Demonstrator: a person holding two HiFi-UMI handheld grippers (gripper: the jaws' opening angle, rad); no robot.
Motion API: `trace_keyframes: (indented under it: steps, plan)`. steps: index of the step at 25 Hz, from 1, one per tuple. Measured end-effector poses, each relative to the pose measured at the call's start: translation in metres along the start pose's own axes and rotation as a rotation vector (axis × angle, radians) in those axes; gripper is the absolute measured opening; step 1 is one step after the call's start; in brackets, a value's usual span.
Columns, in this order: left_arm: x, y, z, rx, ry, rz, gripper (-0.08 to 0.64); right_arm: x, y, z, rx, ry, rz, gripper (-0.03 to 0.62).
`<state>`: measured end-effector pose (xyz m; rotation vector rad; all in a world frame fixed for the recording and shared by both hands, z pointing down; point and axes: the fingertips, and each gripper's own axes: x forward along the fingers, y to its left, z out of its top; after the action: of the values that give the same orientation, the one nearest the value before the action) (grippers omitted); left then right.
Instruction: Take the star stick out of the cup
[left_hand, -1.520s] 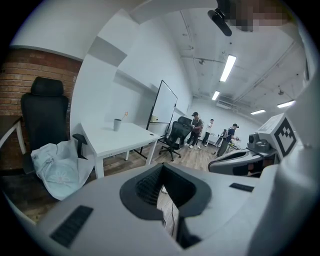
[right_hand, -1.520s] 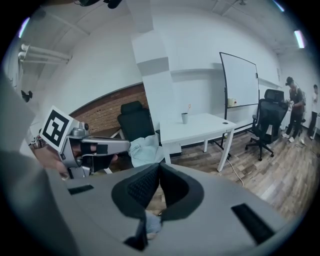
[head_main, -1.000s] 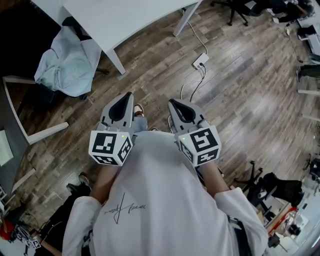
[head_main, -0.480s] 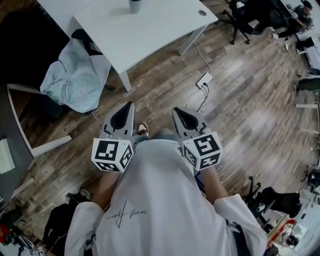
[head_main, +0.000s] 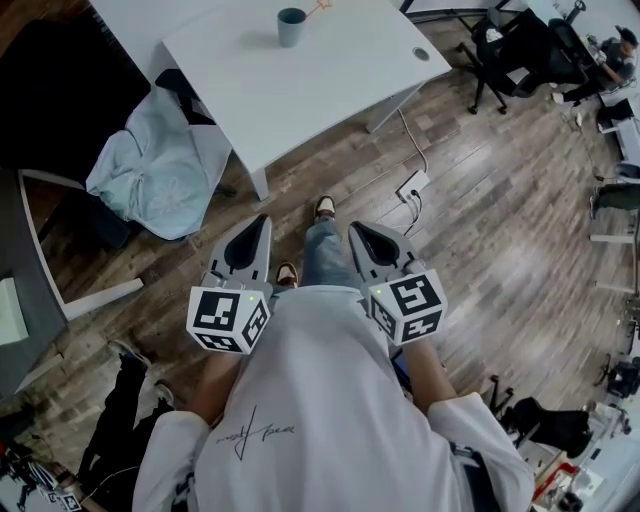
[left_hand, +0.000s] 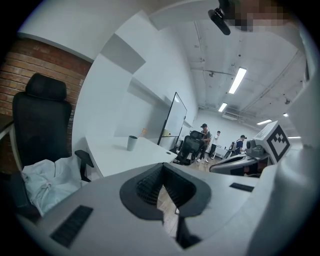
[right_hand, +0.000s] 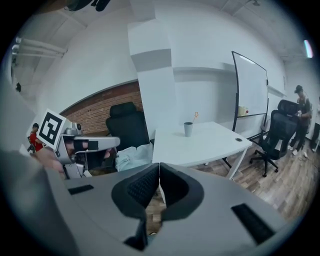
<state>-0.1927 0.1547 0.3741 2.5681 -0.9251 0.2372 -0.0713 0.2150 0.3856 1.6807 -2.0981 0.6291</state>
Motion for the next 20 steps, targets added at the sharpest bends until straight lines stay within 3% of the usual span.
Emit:
trace_keyframes:
  steps: [20]
  plan:
    - [0.151,0.043,0.058,-0.011,0.005,0.129,0.003,0.108,-0.134,0.092,-0.042,-0.021,0.109,0.011]
